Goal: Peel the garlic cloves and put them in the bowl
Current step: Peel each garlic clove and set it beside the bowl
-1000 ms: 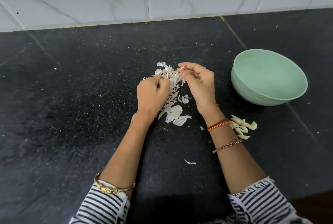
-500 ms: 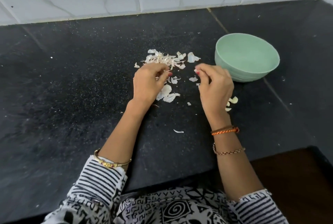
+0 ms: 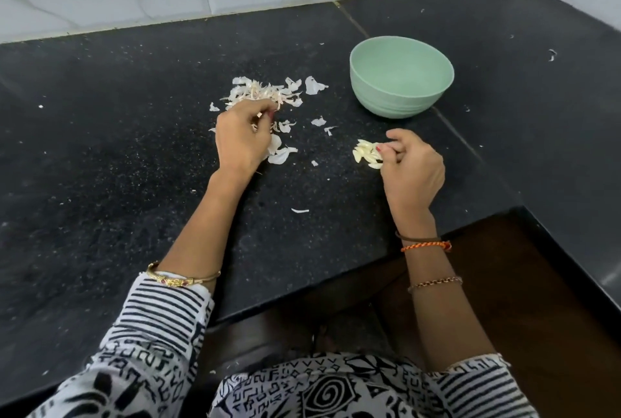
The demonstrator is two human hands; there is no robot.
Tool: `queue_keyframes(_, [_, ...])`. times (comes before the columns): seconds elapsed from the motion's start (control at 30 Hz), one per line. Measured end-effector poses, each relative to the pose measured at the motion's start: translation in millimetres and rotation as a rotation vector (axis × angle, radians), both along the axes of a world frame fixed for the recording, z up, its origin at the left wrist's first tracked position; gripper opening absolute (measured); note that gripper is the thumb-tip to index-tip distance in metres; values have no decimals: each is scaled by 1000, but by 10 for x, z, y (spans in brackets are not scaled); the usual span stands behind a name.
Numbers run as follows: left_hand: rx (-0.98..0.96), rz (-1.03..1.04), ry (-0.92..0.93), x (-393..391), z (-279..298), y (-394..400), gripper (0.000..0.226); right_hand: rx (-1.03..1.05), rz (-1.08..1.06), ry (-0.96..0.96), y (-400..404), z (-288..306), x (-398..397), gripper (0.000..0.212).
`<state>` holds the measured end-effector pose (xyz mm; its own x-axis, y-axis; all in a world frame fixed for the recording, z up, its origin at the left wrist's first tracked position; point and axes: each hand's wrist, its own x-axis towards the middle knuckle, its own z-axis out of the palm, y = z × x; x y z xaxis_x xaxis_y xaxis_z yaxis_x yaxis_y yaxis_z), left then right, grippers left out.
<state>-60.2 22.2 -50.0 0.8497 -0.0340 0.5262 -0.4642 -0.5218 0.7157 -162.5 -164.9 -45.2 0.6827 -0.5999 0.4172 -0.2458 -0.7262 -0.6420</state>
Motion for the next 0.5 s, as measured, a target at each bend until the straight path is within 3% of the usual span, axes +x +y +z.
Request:
queue_keyframes(0.17, [-24,16,41,-19,-5,16,17,-96,46,-3,-8,-42,9,17])
queue_keyframes(0.33, [-60,41,20,-39,1,40,22,-35,58,-120,10,-44,28,20])
queue_keyframes(0.5, [-79,160,71,-4,15,115,23,-7,322,-199,338,89,243,16])
